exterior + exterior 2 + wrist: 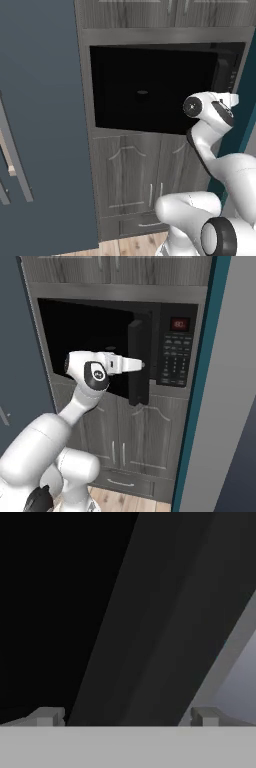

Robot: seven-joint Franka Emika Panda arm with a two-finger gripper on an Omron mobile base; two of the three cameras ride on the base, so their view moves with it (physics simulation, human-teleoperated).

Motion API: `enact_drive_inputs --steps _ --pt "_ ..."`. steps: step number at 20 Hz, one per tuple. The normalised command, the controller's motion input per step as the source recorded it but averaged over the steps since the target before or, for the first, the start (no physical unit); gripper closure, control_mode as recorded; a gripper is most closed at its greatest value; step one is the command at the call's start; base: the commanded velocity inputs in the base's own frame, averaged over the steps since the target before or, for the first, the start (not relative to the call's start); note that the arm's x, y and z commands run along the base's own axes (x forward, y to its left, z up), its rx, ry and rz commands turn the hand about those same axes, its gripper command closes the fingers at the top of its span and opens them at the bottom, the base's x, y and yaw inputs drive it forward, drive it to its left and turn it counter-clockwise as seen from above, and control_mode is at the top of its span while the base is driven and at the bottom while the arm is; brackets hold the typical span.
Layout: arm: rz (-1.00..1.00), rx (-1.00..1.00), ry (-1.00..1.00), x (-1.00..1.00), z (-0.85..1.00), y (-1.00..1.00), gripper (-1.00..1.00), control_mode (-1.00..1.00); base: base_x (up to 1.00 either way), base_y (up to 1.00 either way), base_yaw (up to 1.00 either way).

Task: Pick the mug from the counter and place it inside the microwave. Then close the microwave.

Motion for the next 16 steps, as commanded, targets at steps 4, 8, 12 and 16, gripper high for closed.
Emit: enact_drive_inputs --steps 4,8,12,16 --pt "0.01 0.04 0.0 0.4 0.0 -0.17 -1.0 -1.0 0.0 0.0 0.0" --pt "0.02 0.03 0.0 0.43 0.0 -0.15 -1.0 -1.0 0.0 0.0 0.0" --pt "0.01 0.0 0.0 0.46 0.0 -0.11 -1.0 -1.0 0.0 0.0 0.0" --pt "0.02 0.0 0.0 0.46 0.0 -0.12 -1.0 -1.0 0.0 0.0 0.0"
